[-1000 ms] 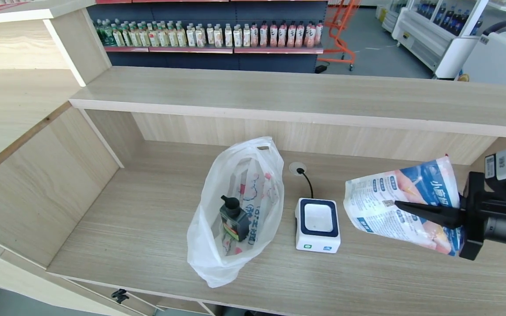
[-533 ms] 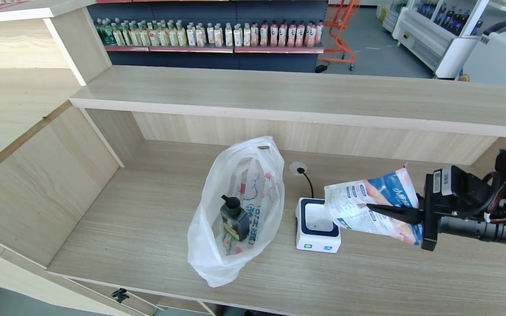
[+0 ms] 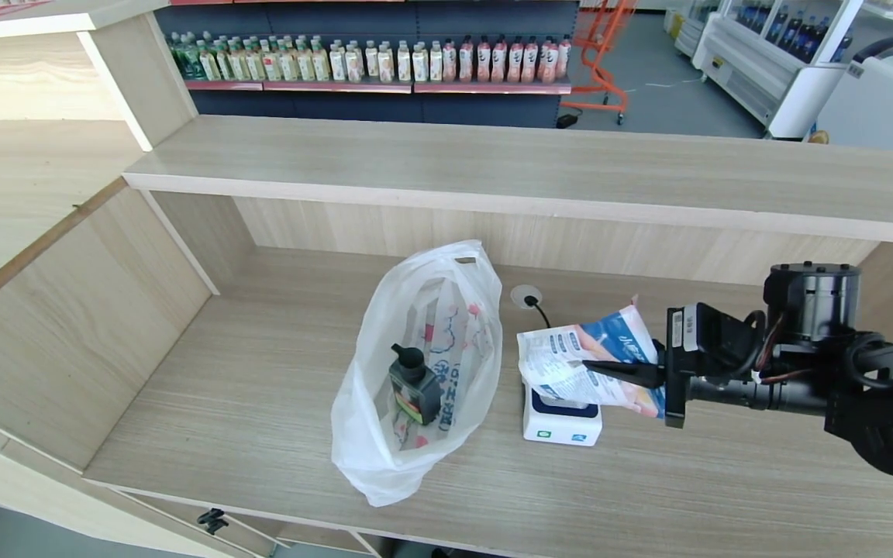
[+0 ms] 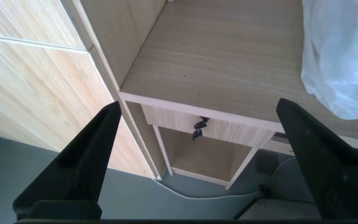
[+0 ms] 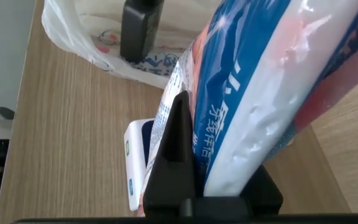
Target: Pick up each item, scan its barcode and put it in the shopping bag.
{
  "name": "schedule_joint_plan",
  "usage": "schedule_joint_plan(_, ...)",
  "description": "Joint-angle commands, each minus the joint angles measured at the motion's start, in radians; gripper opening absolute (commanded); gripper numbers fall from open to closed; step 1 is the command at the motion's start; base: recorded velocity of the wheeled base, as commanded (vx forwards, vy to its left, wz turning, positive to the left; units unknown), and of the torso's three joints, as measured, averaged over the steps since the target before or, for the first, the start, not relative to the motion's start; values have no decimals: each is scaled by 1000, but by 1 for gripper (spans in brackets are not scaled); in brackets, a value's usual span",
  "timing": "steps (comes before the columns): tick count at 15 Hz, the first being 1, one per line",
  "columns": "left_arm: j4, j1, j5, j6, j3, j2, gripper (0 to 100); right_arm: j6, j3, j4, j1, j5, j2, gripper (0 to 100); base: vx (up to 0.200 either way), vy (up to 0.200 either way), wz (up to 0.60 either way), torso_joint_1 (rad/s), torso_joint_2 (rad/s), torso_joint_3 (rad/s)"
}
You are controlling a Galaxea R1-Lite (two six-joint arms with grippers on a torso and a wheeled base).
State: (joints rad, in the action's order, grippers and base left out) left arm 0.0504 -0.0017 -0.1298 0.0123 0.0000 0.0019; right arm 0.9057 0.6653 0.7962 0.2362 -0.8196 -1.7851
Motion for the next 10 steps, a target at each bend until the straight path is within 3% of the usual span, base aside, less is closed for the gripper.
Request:
schedule_joint_plan(1, 0, 0, -1, 0, 0, 0, 100, -2, 27, 52, 26, 22, -76, 0, 0, 0, 0, 0, 0, 0)
schedule_joint_plan(10, 0, 0, -1, 0, 0, 0, 100, -5, 42, 69, 29, 42, -94, 0, 0, 0, 0, 0, 0, 0)
